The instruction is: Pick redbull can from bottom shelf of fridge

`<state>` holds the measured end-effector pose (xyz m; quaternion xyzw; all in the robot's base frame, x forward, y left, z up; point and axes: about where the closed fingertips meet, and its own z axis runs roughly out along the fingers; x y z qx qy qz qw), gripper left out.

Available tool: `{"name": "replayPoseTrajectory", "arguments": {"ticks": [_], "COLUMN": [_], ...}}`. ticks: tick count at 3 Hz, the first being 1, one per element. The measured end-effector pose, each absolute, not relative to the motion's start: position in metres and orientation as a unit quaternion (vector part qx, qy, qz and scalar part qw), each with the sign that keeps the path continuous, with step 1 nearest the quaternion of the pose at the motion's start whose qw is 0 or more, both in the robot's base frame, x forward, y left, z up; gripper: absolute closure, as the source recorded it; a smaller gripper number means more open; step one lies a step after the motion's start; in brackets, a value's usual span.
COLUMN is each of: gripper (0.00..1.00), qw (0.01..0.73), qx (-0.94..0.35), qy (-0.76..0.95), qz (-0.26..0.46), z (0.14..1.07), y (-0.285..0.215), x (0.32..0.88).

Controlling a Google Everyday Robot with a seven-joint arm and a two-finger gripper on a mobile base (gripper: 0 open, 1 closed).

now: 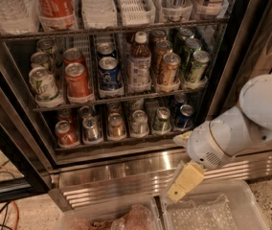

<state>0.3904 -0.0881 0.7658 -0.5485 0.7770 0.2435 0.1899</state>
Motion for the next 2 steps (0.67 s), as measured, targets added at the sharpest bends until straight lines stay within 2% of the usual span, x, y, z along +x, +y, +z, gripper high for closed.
{"name": "replayPoseTrajectory", "arguments": {"ticks": [2], "gripper": [0.00], "qw": [0.262], "qx": [-0.513], "qy": [0.772], "qz": [0.269], "z": [0.720], "y": [-0.032], "x": [0.385]}}
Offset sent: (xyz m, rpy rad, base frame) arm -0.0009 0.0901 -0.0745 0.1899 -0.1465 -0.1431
